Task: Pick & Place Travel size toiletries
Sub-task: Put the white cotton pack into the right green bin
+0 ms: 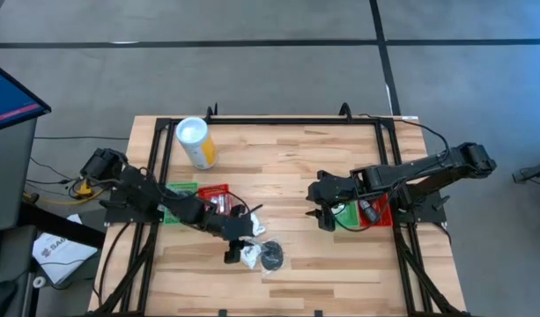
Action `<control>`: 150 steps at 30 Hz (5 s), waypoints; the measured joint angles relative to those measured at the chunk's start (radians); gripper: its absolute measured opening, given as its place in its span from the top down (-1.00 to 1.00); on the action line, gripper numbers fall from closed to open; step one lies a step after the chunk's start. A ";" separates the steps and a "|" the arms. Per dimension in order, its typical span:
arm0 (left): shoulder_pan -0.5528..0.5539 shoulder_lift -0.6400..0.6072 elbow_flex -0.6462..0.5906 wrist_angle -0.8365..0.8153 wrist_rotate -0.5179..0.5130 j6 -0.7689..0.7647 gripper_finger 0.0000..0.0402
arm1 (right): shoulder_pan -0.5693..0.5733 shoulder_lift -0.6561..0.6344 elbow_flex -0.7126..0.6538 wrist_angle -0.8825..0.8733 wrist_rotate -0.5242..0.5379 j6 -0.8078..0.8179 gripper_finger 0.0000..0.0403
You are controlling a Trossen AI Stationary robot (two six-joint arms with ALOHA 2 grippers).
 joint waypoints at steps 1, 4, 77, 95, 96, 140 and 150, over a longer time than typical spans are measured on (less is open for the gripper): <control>0.007 0.006 0.000 0.001 0.014 0.012 0.37 | 0.000 0.000 0.000 0.001 0.000 -0.001 -0.12; 0.023 0.020 0.000 -0.001 0.044 0.053 0.37 | 0.000 0.000 0.000 0.001 0.000 -0.003 -0.12; 0.106 0.071 0.118 -0.182 0.128 0.212 1.00 | 0.000 0.000 0.000 0.027 0.000 -0.028 -0.12; 0.103 -0.176 0.119 -0.145 -0.250 0.189 1.00 | 0.000 0.001 0.000 0.115 0.000 -0.028 -0.12; 0.106 -0.177 0.119 -0.132 -0.255 0.189 1.00 | 0.000 0.001 0.000 0.123 0.000 -0.029 -0.12; 0.191 -0.175 0.119 0.208 -0.316 0.321 1.00 | -0.081 0.001 0.000 0.411 0.005 -0.111 0.46; 0.191 -0.175 0.119 0.206 -0.318 0.321 1.00 | -0.081 0.001 0.000 0.408 0.005 -0.139 0.99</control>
